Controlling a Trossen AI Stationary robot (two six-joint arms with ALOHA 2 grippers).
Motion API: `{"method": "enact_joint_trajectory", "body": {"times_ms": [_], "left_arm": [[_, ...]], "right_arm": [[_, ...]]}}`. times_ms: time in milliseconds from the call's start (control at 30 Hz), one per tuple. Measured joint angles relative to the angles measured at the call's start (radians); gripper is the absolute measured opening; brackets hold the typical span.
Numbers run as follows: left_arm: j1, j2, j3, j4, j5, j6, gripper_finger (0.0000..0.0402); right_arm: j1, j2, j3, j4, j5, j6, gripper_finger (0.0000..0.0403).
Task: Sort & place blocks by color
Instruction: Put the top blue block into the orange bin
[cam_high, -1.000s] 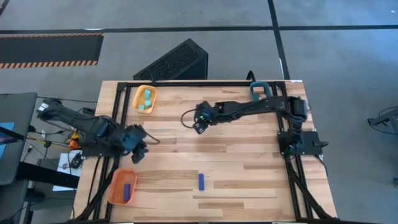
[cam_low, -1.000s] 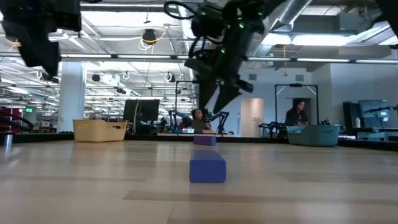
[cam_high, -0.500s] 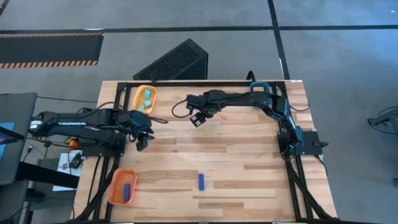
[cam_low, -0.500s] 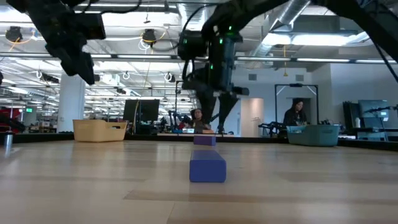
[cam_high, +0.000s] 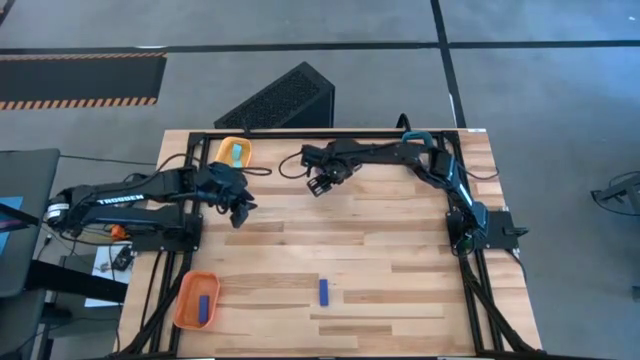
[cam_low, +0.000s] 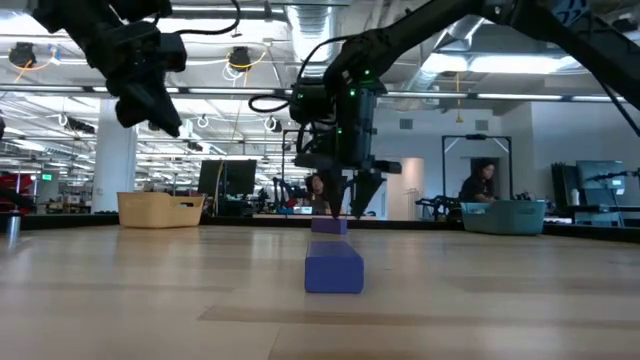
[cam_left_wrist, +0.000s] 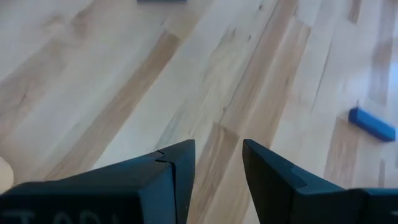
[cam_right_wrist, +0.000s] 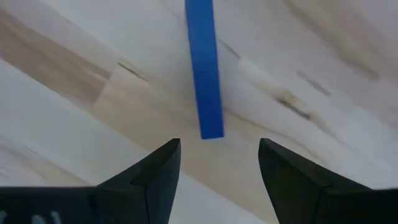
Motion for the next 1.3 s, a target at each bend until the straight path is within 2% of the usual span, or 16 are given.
{"method": "enact_joint_trajectory", "body": {"times_ms": [100, 367, 633, 833, 1067, 1300], "left_arm": [[0.032, 0.027, 0.002, 0.060, 0.012, 0.019, 0.0119], [0.141, 0.124, 0.001, 0.156, 0.124, 0.050, 0.0119], [0.211, 0.169, 0.003, 0.220, 0.174, 0.054, 0.0119], [0.249, 0.169, 0.020, 0.225, 0.175, 0.066, 0.0119], [0.267, 0.168, 0.023, 0.225, 0.182, 0.066, 0.0119], [0.267, 0.168, 0.023, 0.222, 0.179, 0.066, 0.0119]], "right_arm": [[-0.016, 0.002, -0.001, -0.006, -0.017, -0.025, 0.0240], [-0.058, 0.001, -0.001, 0.000, -0.060, -0.156, 0.0237], [-0.072, 0.004, -0.001, 0.027, -0.077, -0.167, 0.0201], [-0.084, 0.026, 0.005, 0.034, -0.106, -0.168, 0.0173], [-0.083, 0.028, 0.003, 0.036, -0.113, -0.177, 0.0113], [-0.076, 0.030, 0.002, 0.031, -0.111, -0.186, 0.0013]]}}
